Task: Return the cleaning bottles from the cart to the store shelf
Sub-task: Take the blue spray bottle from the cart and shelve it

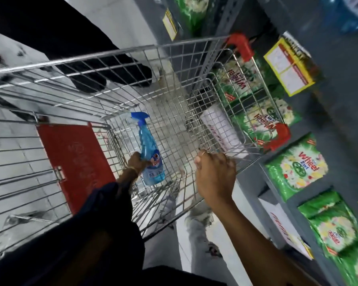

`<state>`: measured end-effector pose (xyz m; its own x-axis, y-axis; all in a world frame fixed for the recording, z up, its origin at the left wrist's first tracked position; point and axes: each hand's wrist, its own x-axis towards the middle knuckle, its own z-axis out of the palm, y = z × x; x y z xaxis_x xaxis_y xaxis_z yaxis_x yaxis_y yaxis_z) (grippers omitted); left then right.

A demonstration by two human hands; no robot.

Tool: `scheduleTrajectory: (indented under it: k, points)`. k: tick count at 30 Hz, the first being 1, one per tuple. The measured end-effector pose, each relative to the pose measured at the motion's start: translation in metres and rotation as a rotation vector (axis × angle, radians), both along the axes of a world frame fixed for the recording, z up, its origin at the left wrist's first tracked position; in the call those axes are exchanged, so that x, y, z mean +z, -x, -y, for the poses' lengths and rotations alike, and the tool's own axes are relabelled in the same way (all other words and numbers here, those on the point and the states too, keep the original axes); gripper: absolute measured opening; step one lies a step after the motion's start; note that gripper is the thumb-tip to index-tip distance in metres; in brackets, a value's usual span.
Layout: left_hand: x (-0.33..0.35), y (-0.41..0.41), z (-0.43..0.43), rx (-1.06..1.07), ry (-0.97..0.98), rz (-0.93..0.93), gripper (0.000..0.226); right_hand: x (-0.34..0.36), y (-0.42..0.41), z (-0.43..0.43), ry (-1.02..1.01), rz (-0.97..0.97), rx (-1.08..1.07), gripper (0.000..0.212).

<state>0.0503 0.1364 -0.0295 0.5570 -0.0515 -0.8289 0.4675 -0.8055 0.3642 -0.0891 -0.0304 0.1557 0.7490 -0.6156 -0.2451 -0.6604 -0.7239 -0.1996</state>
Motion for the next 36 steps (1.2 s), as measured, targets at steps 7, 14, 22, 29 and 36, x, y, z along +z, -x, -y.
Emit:
scheduleTrajectory:
  k: [7,14,22,29,36]
  points:
    - [0.115,0.022,0.038,0.117,0.506,0.029,0.04,0.01,-0.002,0.01,-0.353,0.135,-0.098,0.022]
    - [0.248,0.035,0.083,-0.032,0.949,0.09,0.043,0.069,0.017,0.054,-1.186,0.504,-0.41,0.03]
    - [0.31,0.086,0.138,-0.183,1.052,-0.032,0.036,0.144,0.101,0.083,-1.2,0.83,-0.546,0.014]
    - [0.318,0.136,0.161,-0.254,1.068,-0.181,0.042,0.156,0.16,0.083,-1.065,0.931,-0.693,0.009]
    - [0.332,0.143,0.188,-0.421,1.029,-0.223,0.03,0.162,0.181,0.091,-0.972,1.007,-0.777,0.012]
